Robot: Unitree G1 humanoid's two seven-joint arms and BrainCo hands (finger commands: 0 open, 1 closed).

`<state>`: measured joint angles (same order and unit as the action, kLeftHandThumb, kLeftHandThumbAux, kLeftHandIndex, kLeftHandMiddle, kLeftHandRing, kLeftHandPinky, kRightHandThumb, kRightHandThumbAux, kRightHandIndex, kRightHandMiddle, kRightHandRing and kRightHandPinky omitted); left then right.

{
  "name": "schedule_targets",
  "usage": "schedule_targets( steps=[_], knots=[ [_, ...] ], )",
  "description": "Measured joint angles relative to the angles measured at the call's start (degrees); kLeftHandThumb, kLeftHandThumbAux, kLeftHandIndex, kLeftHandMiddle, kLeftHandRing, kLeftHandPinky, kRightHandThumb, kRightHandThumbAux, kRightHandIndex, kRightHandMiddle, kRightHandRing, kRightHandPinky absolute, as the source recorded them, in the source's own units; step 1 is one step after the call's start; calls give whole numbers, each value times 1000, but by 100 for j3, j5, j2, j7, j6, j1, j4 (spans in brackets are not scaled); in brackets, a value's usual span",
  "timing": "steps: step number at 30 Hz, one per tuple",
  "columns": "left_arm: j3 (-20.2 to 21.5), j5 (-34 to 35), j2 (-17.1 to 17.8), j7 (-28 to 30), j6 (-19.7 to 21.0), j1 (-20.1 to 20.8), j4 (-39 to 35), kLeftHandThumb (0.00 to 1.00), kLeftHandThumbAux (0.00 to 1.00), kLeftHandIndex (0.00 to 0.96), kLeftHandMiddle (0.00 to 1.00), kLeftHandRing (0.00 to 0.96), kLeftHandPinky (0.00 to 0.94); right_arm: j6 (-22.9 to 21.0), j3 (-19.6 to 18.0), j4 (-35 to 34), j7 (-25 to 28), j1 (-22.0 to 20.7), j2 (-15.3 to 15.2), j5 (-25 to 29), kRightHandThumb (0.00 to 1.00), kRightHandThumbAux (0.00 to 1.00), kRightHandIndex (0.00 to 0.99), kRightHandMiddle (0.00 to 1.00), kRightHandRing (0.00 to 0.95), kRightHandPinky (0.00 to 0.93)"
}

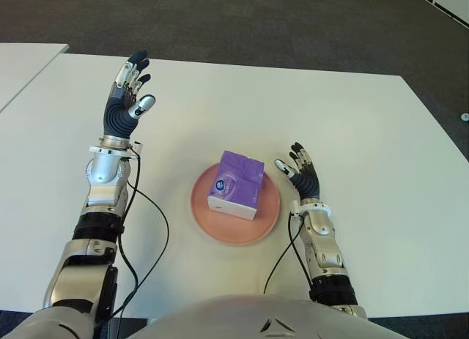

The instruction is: Put the tissue paper into the plate.

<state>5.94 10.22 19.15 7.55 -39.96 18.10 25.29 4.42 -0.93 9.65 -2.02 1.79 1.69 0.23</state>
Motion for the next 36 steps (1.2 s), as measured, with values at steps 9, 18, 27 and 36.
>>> schedule_targets(
  steps=[9, 18, 27, 36],
  knots=[
    [140, -587, -350, -401, -104, -233, 36, 6, 542, 0, 0, 0, 0, 0, -3, -23, 13, -1, -27, -3, 83, 694, 10, 53, 33, 45],
    [-107, -1375, -957, -896, -239, -940, 439, 0, 566, 0, 0, 0, 0, 0, -5, 8, 12, 4, -34, -4, 75, 706, 9, 53, 33, 46],
    [-444, -1837, -1379, -1243, -96, -1339, 487, 0, 538, 0, 0, 0, 0, -1, -3, -1, 10, 8, -29, -5, 72, 711, 13, 60, 39, 44],
    [-746, -1972, -1422, -1137, 194, -1599, 408, 0, 525, 0, 0, 0, 0, -2, -2, 4, 8, 9, -7, -1, 78, 719, 16, 66, 45, 51]
  ],
)
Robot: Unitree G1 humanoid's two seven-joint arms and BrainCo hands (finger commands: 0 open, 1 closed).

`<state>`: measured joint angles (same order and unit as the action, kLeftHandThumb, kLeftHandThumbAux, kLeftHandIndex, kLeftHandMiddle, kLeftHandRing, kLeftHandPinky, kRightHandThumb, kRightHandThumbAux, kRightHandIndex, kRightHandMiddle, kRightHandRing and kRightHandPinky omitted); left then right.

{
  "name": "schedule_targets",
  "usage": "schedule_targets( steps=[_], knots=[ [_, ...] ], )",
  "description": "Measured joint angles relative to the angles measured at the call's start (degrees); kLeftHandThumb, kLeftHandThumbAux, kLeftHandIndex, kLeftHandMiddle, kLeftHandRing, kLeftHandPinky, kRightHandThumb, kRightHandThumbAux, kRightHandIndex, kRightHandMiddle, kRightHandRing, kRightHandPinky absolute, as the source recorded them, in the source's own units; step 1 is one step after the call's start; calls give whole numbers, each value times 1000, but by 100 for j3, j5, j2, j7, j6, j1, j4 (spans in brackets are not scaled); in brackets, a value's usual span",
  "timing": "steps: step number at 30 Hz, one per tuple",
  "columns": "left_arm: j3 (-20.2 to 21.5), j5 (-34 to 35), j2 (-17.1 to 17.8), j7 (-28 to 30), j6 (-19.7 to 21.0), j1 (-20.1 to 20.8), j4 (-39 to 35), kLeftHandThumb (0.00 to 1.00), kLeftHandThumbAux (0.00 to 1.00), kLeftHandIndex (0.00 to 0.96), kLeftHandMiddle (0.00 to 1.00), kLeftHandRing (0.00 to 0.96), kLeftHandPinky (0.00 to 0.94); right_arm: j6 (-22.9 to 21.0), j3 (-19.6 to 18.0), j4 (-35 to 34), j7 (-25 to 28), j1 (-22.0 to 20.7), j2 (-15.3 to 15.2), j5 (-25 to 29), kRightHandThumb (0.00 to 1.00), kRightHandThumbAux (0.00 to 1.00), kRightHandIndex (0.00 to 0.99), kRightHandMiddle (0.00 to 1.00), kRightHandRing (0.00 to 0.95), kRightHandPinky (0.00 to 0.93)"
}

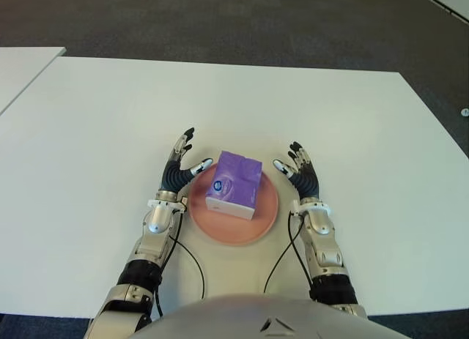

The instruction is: Put the tissue paper into the plate.

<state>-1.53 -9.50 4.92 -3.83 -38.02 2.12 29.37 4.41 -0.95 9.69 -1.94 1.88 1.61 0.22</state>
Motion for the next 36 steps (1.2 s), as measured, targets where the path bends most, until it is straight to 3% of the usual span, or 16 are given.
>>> schedule_targets(
  steps=[9, 18, 26, 36],
  knots=[
    [-155, -61, 50, -11, 267, -91, -12, 0, 514, 0, 0, 0, 0, 0, -1, 6, 0, 7, 0, -2, 73, 714, 12, 64, 43, 44],
    [-219, -402, 65, -561, 288, -68, 153, 0, 556, 0, 0, 0, 0, 0, 7, 8, 7, 14, 6, 2, 80, 717, 11, 63, 43, 49],
    [-198, -378, -12, -718, 389, -60, 158, 0, 582, 0, 0, 0, 0, 0, 5, 11, 21, 13, 4, 3, 84, 716, 14, 62, 41, 53],
    [-124, -84, -84, -714, 447, -281, -217, 0, 529, 0, 0, 0, 0, 1, -12, 6, 42, 9, -3, 7, 90, 716, 19, 65, 44, 53]
  ],
)
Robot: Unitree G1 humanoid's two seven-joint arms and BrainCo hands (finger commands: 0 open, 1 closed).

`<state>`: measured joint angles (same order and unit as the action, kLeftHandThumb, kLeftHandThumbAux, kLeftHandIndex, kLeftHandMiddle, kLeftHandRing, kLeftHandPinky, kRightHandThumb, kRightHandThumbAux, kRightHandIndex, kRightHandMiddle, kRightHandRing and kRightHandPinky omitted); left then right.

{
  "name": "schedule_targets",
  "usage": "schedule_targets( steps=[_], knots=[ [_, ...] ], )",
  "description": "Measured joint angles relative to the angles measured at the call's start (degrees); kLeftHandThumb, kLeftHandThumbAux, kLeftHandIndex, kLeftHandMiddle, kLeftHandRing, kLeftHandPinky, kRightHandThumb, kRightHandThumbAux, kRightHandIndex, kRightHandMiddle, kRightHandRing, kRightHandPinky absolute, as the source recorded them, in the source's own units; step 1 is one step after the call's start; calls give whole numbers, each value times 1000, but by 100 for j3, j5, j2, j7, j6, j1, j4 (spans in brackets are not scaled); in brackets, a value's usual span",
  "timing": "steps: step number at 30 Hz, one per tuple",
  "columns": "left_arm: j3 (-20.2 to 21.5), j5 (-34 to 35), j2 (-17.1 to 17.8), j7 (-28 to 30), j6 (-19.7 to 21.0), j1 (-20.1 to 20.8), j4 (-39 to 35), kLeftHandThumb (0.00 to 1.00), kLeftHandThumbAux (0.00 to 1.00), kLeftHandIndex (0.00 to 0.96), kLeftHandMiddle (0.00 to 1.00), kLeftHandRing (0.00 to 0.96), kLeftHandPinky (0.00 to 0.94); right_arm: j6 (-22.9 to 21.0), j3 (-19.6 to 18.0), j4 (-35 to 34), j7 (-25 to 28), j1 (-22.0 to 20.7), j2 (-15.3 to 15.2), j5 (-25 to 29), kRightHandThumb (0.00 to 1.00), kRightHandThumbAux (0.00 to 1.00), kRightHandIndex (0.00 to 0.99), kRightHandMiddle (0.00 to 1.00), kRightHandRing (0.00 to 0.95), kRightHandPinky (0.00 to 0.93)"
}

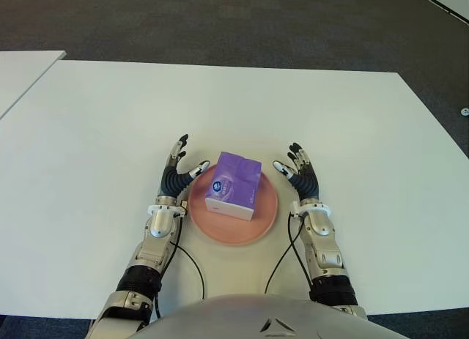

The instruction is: Put the tissue paper into the plate.

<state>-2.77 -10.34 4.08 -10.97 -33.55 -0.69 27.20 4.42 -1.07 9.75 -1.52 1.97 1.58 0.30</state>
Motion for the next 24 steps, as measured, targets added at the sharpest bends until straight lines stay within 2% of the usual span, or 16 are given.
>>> schedule_targets(
  steps=[11, 24],
  knots=[
    [203, 196, -71, -4, -9, -133, -152, 0, 539, 0, 0, 0, 0, 0, -14, 2, 17, -1, -11, 11, 86, 709, 19, 69, 47, 48],
    [460, 343, -210, -184, -17, -240, -326, 0, 597, 0, 0, 0, 0, 1, -23, 9, 44, -6, -25, 22, 89, 715, 22, 76, 52, 50]
  ],
)
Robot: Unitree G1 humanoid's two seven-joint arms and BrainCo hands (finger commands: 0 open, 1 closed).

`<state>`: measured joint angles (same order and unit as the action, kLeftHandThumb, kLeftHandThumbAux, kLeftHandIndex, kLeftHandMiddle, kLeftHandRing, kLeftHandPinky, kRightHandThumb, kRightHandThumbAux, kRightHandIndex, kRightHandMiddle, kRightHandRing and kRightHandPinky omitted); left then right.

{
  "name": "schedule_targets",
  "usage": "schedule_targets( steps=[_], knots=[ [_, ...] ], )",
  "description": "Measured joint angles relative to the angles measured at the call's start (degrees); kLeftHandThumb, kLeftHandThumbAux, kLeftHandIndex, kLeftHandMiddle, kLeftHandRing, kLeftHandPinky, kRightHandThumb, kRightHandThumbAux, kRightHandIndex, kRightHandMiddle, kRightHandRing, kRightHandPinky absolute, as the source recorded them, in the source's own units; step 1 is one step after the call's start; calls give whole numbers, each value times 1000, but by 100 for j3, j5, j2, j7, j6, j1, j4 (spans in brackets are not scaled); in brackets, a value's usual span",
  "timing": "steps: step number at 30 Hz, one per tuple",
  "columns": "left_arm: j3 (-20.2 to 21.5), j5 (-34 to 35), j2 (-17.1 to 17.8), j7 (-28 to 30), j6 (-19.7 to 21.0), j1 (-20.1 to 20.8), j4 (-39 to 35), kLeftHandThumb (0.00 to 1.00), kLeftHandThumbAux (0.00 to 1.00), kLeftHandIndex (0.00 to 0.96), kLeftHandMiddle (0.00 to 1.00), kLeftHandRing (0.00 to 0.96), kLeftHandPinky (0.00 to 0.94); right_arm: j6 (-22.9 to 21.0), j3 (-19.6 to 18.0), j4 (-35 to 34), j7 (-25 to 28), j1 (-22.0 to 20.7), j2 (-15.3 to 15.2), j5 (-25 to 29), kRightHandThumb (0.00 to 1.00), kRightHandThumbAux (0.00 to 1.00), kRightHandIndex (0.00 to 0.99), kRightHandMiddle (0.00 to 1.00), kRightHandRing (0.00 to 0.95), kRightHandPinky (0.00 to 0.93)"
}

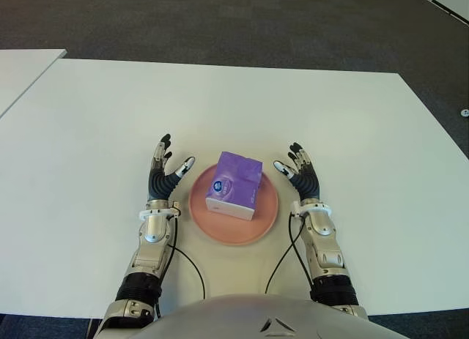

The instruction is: Put the tissue paper into the plate.

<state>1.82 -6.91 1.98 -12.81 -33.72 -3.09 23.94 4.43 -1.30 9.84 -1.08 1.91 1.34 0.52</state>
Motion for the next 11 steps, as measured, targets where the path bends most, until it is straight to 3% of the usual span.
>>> schedule_targets(
  steps=[11],
  knots=[
    [152, 626, -16, 513, 263, -84, -126, 0, 625, 0, 0, 0, 0, 4, -8, 9, 1, -7, -10, 5, 86, 717, 15, 71, 48, 43]
  ],
)
